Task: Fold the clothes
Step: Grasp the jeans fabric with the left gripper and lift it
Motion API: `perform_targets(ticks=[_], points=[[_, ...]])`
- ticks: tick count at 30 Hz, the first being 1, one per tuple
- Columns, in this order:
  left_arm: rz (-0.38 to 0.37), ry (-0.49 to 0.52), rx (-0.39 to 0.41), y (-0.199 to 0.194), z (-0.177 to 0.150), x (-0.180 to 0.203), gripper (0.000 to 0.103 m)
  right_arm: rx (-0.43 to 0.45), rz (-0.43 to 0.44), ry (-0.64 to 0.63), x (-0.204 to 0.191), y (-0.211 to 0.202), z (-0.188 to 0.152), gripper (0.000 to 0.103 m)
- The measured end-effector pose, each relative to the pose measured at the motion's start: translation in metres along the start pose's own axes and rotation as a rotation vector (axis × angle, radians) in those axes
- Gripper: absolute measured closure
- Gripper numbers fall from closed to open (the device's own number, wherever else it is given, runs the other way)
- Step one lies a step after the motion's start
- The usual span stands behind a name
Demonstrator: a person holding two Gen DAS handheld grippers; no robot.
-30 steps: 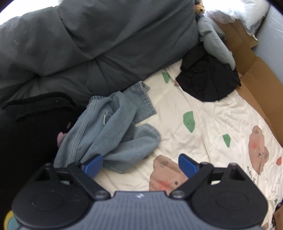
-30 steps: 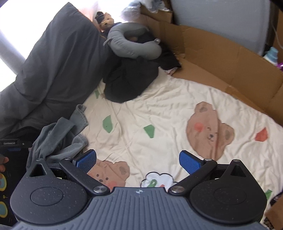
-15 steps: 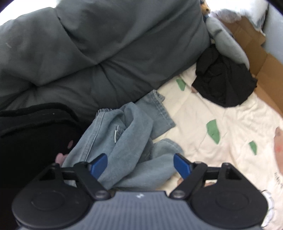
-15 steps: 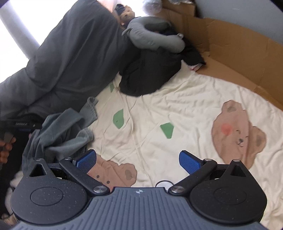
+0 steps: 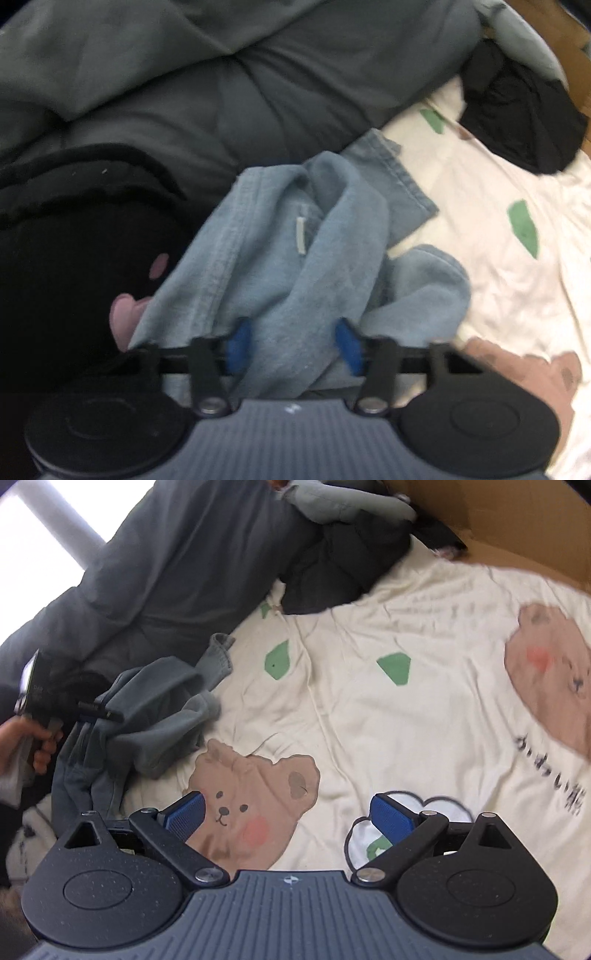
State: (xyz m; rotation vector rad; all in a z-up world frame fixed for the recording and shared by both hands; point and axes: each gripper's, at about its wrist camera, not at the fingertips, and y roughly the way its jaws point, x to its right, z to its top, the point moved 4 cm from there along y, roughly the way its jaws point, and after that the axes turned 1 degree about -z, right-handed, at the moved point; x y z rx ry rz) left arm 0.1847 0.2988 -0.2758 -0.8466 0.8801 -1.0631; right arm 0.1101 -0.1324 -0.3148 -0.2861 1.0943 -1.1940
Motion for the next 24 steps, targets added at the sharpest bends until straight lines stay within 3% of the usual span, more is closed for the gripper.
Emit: perform_targets(ticks=[2, 5, 11, 15, 17, 18, 20, 24], points=[[-0.007, -0.033, 0.014, -0.002, 0.000, 0.000, 0.084, -0.010, 0.015, 0.077, 0.003, 0.003, 0.001, 0.006], [-0.049, -0.027, 0.020, -0.007, -0.003, 0.010, 0.095, -0.026, 0.003, 0.047, 0.001, 0.004, -0.001, 0.006], [-0.106, -0.078, 0.016, -0.012, -0.009, 0.025, 0.099, -0.048, 0.008, 0.081, 0.005, 0.009, -0.006, 0.006], [-0.146, -0.056, 0.050, -0.021, -0.002, 0.042, 0.099, -0.063, 0.005, 0.063, 0.001, 0.014, -0.008, 0.006], [-0.181, -0.051, 0.064, -0.024, 0.005, 0.051, 0.103, -0.068, 0.005, 0.068, 0.002, 0.015, -0.009, 0.006], [-0.244, -0.053, 0.080, -0.026, 0.008, 0.056, 0.103, -0.070, 0.004, 0.070, 0.003, 0.016, -0.009, 0.006], [-0.324, -0.006, 0.107, -0.033, 0.020, 0.074, 0.103, -0.073, -0.001, 0.077, 0.004, 0.017, -0.009, 0.006], [-0.353, 0.104, 0.122, -0.044, 0.033, 0.113, 0.103, -0.073, -0.009, 0.077, 0.005, 0.016, -0.009, 0.006]])
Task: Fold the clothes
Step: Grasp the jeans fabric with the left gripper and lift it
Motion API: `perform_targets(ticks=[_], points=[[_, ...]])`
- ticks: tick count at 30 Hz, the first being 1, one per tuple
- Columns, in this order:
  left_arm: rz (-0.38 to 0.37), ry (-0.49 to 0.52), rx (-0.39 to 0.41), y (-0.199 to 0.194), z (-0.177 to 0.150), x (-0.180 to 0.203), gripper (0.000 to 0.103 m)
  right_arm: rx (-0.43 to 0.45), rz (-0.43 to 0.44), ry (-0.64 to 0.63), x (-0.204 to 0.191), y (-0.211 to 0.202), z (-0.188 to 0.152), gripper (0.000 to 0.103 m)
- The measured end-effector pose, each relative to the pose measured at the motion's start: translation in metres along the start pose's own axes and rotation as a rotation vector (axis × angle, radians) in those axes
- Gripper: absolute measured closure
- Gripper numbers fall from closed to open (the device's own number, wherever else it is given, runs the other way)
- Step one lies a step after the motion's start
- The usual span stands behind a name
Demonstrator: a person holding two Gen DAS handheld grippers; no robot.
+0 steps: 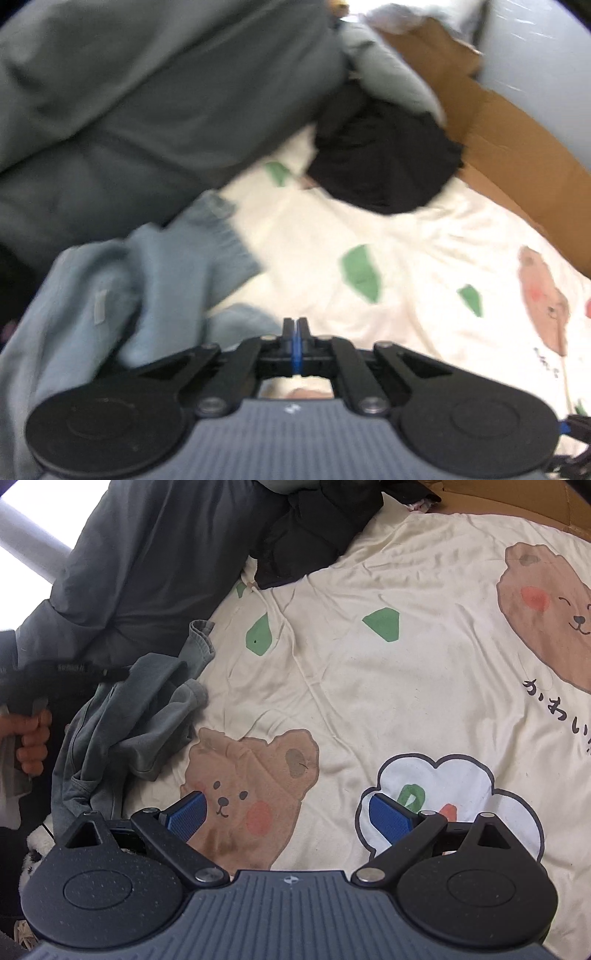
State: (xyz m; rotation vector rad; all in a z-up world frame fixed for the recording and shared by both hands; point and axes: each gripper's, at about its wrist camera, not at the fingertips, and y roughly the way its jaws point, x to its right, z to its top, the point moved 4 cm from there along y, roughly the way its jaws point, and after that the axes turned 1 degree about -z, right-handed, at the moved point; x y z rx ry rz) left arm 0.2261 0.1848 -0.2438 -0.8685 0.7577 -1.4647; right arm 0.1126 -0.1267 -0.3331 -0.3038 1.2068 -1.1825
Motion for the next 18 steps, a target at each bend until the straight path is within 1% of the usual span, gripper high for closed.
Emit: perform_targets(ticks=[3, 4, 6, 8, 10, 12, 14, 16, 18], points=[[0.061, 0.024, -0.037, 0.002, -0.005, 0.004, 0.103, 0.006, -0.001, -0.003, 0.001, -0.002, 0.001, 0.006], [0.086, 0.027, -0.044, 0.002, -0.007, 0.001, 0.097, 0.008, -0.002, 0.001, 0.002, -0.002, 0.001, 0.006], [0.135, 0.023, -0.049, 0.000, -0.010, -0.008, 0.083, 0.012, -0.005, 0.011, 0.006, -0.002, 0.002, 0.006], [0.174, 0.015, -0.038, -0.002, -0.009, -0.017, 0.051, 0.012, -0.009, 0.019, 0.009, 0.000, 0.002, 0.006], [0.204, 0.025, -0.022, -0.006, -0.008, -0.022, 0.034, 0.008, -0.012, 0.021, 0.009, 0.000, 0.001, 0.006], [0.230, 0.044, -0.020, -0.003, -0.008, -0.029, 0.033, 0.005, -0.013, 0.014, 0.009, 0.000, 0.000, 0.006], [0.260, 0.055, -0.039, 0.006, -0.009, -0.038, 0.032, 0.003, -0.012, 0.011, 0.009, 0.001, -0.001, 0.006], [0.282, 0.037, -0.066, 0.017, -0.014, -0.049, 0.032, 0.001, -0.011, 0.015, 0.009, 0.002, -0.002, 0.006], [0.286, 0.012, -0.103, 0.029, -0.021, -0.061, 0.032, -0.004, -0.014, 0.016, 0.010, 0.003, -0.002, 0.006]])
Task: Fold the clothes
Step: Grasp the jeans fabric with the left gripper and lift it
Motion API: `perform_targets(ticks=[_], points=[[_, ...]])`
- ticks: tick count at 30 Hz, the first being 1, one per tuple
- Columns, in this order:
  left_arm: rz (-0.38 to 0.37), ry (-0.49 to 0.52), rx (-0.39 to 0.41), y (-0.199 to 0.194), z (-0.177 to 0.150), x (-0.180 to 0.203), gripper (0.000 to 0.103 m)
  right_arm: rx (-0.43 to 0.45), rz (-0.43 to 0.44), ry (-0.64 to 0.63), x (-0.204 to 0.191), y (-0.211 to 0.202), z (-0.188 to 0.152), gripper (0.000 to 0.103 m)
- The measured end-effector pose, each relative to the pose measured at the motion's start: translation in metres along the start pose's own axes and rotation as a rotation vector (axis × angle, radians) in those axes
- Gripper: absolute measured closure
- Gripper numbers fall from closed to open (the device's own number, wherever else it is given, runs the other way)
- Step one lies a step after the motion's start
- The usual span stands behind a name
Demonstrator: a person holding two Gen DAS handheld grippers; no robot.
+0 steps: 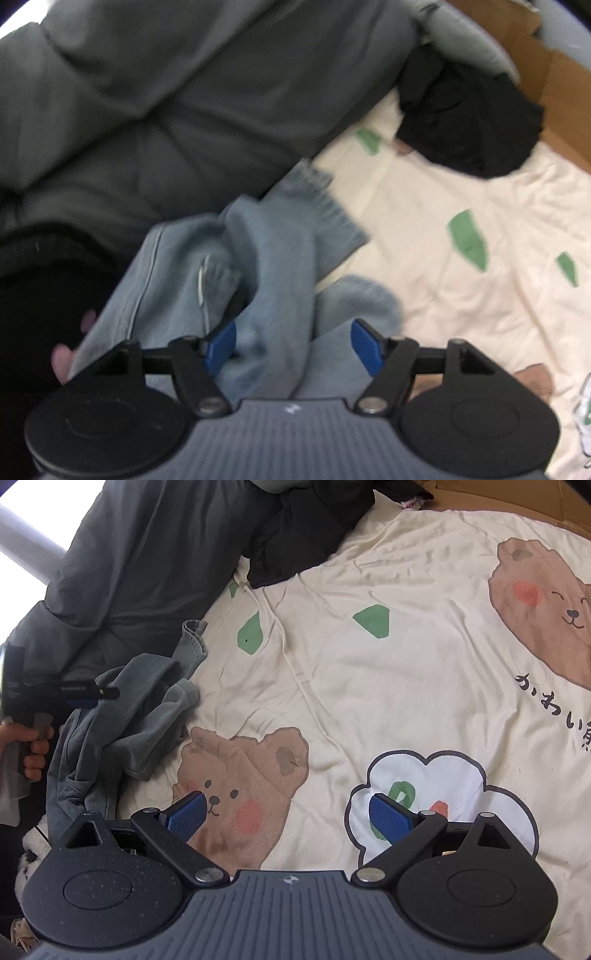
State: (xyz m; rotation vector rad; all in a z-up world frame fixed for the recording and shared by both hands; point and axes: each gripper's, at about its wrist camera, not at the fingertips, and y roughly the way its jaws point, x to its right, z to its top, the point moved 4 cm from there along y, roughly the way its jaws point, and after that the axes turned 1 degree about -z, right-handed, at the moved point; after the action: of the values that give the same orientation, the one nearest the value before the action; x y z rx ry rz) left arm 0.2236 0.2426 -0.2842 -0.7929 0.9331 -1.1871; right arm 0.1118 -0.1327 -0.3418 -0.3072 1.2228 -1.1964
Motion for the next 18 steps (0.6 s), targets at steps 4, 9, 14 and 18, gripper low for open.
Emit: perform_targets(ticks=[4, 9, 14, 18], points=[[-0.030, -0.005, -0.092, 0.033, -0.014, -0.008, 0.032, -0.009, -0.004, -0.008, -0.001, 0.002, 0.000, 0.006], [-0.024, -0.002, -0.102, 0.050, -0.022, -0.013, 0.050, -0.020, -0.011, -0.011, 0.000, 0.004, -0.002, 0.006], [-0.067, -0.088, -0.098, 0.049, -0.023, -0.024, 0.096, -0.039, -0.015, -0.001, 0.002, 0.009, -0.007, 0.006], [-0.101, -0.062, -0.060, 0.038, -0.024, -0.019, 0.097, -0.042, -0.008, -0.010, -0.001, 0.010, -0.007, 0.006]])
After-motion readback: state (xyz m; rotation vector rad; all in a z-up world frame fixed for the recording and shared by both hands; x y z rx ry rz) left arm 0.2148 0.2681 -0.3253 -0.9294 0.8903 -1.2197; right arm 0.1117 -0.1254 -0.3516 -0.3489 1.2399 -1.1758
